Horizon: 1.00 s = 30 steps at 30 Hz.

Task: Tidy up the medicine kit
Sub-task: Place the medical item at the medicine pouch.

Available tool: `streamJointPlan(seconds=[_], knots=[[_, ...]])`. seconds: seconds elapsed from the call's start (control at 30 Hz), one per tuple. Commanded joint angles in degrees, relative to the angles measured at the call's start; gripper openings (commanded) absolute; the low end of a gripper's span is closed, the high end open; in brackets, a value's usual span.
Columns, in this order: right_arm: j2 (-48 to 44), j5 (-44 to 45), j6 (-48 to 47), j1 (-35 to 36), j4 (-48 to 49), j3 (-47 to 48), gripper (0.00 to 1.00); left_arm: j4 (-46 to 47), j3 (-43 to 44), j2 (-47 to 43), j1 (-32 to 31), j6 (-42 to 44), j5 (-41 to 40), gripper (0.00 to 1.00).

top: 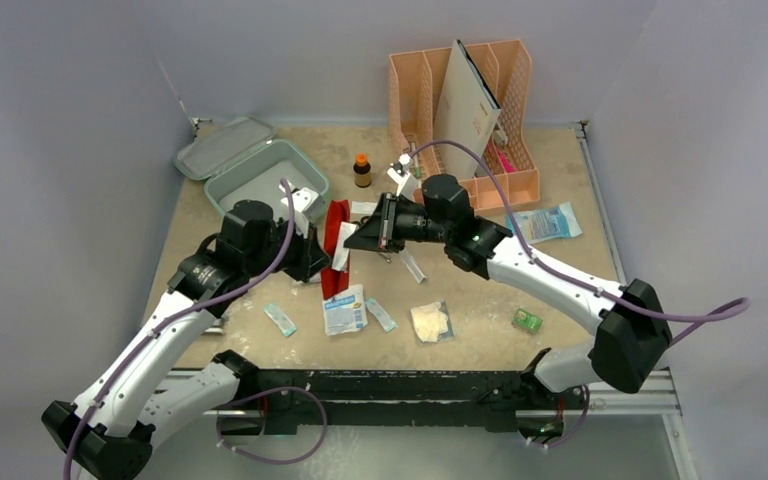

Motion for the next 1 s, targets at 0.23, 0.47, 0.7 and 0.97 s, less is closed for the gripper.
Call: streamJointPlan(seconds=[0.23,0.47,0.7,0.97], knots=[[1.3,2.7,-2.6,0.5,-3.9,4.3,0.0,3.9,-0.6,0.4,-0.1,0.4,2.8,0.0],[3.1,7.8,-7.7,3.1,-15.7,9.5,0.0,4.1,-0.5,1.2,-0.1,0.3,3.2,0.0],[4.7,17.7,-14.6,6.3,-29.5,16.3,0.0,4.2,-0.5,1.6,-0.1,0.0,2.2,0.0],[-0.3,0.7,-14.2,5.6,-12.0,9.1,0.0,6.4,-1.7,1.7,-0.1,0.5,1.5,0.0]])
